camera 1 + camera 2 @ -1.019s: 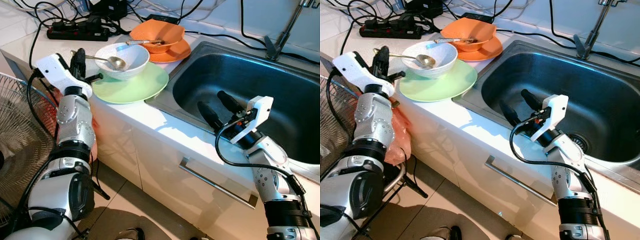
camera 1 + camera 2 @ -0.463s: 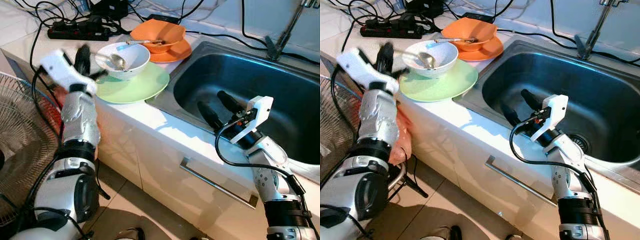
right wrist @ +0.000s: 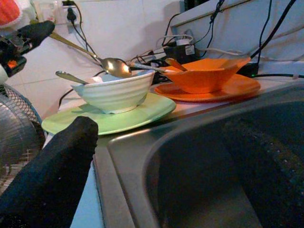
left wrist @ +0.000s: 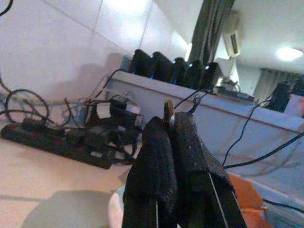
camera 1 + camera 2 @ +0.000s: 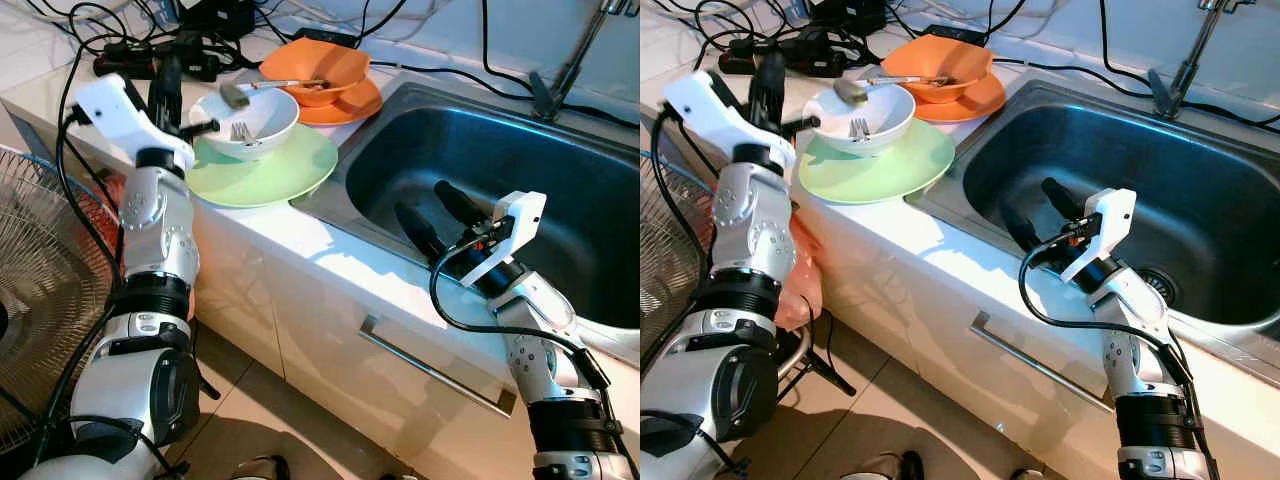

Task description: Kitchen organization

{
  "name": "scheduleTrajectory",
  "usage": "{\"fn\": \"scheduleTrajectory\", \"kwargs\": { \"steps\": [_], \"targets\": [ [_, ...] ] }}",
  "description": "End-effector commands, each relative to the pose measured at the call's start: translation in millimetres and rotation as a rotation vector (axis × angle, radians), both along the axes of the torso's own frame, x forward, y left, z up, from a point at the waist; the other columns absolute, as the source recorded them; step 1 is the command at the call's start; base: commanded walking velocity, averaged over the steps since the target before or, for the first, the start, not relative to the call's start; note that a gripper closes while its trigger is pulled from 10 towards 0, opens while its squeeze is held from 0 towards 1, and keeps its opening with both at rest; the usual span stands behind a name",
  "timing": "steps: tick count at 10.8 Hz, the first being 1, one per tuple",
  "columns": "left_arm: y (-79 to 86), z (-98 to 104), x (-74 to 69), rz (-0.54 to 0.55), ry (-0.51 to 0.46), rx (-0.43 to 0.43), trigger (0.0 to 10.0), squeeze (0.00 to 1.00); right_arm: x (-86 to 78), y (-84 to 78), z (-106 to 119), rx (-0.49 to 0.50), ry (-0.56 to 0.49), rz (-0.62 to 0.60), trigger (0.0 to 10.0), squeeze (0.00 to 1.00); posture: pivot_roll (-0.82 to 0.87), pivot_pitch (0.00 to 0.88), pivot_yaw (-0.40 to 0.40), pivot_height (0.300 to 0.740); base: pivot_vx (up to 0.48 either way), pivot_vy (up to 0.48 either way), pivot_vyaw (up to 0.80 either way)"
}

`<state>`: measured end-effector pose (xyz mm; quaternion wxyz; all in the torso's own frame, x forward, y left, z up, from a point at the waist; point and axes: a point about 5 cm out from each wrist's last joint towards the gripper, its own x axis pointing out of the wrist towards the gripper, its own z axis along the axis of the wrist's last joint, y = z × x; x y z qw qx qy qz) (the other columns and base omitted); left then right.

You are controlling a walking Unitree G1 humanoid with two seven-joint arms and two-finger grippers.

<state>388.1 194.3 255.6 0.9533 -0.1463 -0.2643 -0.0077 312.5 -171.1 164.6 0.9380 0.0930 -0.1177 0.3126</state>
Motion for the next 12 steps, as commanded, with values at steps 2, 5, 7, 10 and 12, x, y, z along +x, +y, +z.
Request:
{"fn": "scheduleTrajectory", "kwargs": {
  "steps": [2, 5, 7, 10, 12],
  "targets": [
    [-13.1, 22, -2.7, -0.057, -0.072, 0.039, 10.0, 0.00, 0.9, 0.7, -5, -0.001, 0.015, -0.001, 10.0, 0.00, 0.01, 0.082, 0.048, 0.740, 0.000, 0.000, 0.00],
    [-36.4, 46, -12.8, -0.156, -0.153, 0.077, 10.0, 0.00, 0.6, 1.0, -5, 0.002, 0.012, -0.005, 10.0, 0.00, 0.01, 0.071, 0.053, 0.740, 0.000, 0.000, 0.00],
    [-46.5, 57, -16.8, -0.195, -0.177, 0.082, 10.0, 0.00, 1.2, 1.3, -5, 0.004, 0.010, -0.009, 10.0, 0.00, 0.01, 0.068, 0.056, 0.740, 0.000, 0.000, 0.00],
    [-66.9, 44, -6.3, -0.293, -0.115, 0.073, 10.0, 0.00, 1.8, 1.0, -6, 0.007, 0.010, -0.026, 10.0, 0.00, 0.00, 0.079, 0.064, 0.740, 0.000, 0.000, 0.00],
    [-88.9, 23, 0.3, -0.403, -0.026, 0.090, 10.0, 0.00, 1.4, -2.5, -6, 0.008, 0.007, -0.053, 10.0, 0.00, -0.01, 0.089, 0.072, 0.740, 0.000, 0.000, 0.00]
  ]
}}
